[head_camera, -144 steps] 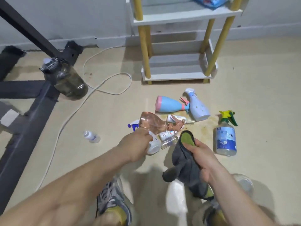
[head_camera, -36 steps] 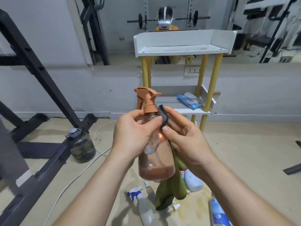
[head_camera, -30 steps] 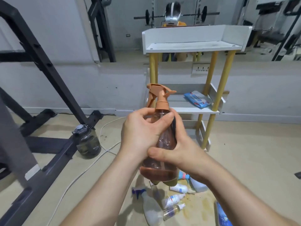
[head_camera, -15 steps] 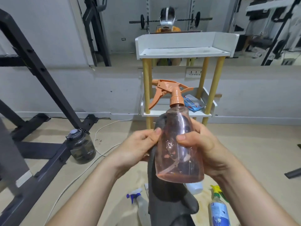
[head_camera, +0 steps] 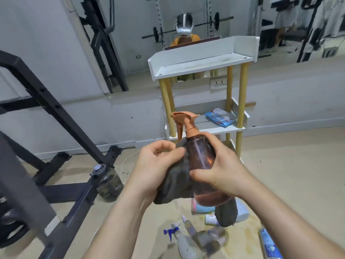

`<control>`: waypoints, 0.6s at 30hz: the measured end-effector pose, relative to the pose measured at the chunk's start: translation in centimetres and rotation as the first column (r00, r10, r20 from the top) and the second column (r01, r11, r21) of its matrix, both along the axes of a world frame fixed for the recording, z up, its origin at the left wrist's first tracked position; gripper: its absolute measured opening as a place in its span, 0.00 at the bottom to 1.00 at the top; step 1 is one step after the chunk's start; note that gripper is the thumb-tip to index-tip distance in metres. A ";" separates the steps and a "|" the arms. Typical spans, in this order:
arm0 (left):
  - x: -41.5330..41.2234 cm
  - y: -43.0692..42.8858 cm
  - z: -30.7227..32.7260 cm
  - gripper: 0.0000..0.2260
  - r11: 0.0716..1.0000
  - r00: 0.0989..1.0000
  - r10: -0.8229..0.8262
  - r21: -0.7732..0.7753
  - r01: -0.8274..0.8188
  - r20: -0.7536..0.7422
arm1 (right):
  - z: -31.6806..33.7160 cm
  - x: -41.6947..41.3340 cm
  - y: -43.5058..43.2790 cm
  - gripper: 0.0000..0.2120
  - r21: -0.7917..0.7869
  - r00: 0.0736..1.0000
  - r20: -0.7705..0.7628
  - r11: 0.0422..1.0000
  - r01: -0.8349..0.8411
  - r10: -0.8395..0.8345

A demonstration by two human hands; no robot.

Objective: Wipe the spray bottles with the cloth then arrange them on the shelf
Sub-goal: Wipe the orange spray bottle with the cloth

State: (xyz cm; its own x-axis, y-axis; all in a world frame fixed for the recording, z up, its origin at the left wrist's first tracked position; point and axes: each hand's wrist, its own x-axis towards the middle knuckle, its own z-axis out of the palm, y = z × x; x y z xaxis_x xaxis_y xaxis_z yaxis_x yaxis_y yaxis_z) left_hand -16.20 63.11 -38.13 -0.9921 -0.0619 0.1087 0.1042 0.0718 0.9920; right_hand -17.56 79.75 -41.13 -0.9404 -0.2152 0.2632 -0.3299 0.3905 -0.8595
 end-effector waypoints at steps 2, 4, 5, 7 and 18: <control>0.5 0.6 0.3 0.05 0.907 0.983 -0.180 0.392 0.155 0.030 | -0.2 -0.2 -0.4 0.30 -0.110 0.999 -0.009 0.993 0.040 -0.041; 0.8 1.7 -0.5 0.08 0.898 0.984 -0.174 0.402 0.178 -0.048 | -0.3 -0.1 -0.8 0.27 -0.235 0.999 -0.010 0.971 0.043 -0.047; 0.5 2.0 -1.1 0.12 0.964 0.990 -0.064 0.248 0.093 -0.122 | -0.4 0.0 -1.1 0.27 -0.270 0.999 -0.017 0.962 0.030 -0.036; -0.1 2.3 -2.0 0.17 0.983 0.953 0.131 -0.088 -0.160 -0.274 | -0.4 0.3 -1.7 0.26 -0.289 0.998 -0.055 0.957 -0.002 -0.015; -0.7 2.2 -2.7 0.07 0.984 0.992 0.123 0.132 -0.120 -0.018 | -0.9 0.4 -1.0 0.47 -0.190 0.910 0.135 0.911 -0.365 0.392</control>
